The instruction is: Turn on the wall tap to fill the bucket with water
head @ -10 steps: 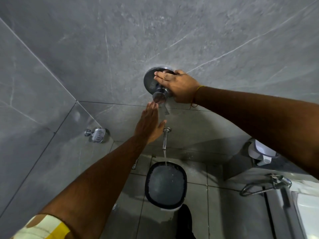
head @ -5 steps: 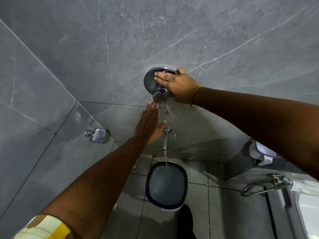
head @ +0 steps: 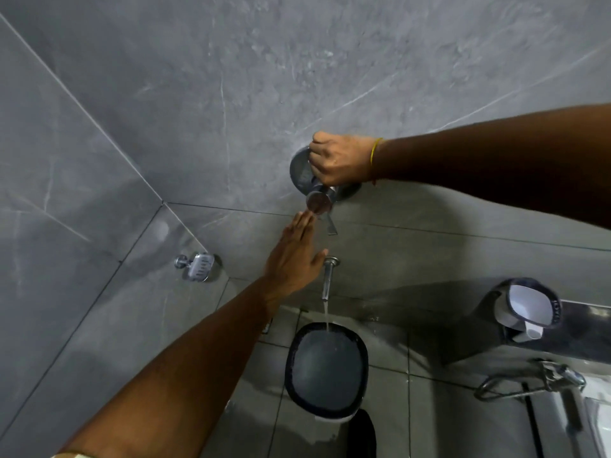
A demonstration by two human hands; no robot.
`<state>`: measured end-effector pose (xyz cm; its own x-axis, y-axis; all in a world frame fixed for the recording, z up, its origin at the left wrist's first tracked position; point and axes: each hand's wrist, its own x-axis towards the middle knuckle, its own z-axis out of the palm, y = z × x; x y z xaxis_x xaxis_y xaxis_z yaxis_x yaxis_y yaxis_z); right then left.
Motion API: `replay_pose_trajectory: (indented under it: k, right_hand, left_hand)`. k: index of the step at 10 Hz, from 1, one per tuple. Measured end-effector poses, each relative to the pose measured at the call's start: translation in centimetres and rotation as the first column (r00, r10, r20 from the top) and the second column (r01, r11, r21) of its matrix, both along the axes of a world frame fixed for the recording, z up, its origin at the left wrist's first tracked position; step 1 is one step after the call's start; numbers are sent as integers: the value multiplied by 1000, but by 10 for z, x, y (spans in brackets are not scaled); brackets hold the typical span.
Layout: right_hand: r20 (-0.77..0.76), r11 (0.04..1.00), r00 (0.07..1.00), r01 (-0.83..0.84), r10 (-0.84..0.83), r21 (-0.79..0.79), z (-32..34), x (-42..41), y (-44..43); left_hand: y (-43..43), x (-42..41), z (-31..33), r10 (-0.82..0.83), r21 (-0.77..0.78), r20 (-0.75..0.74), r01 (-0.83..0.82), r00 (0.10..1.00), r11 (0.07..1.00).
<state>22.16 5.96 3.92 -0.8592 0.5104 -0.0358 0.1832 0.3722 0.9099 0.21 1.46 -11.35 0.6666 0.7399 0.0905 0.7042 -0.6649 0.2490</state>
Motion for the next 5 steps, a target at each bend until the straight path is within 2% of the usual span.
replay_pose_trajectory:
  k: [1, 2, 3, 4, 5]
  right_hand:
    - [-17, 999, 1000, 15, -16, -41, 1, 5, 0]
    - [-221, 995, 971, 90, -96, -35, -13, 7, -5]
    - [-551, 924, 745, 345, -377, -165, -40, -5, -26]
    - [-652, 802, 480, 455, -587, -387, -40, -23, -38]
    - [-693, 749, 346, 501, -633, -434, -20, -33, -59]
  left_hand:
    - [-3, -13, 1, 2, -10, -19, -3, 1000, 1000]
    - [-6, -35, 1, 63, -22, -17, -63, 998, 998]
    - [-12, -60, 7, 138, -49, -36, -140, 990, 989]
    - [-17, -89, 26, 171, -7, 2, -171, 985, 985]
    - [-21, -128, 63, 159, 128, 34, -162, 987, 978]
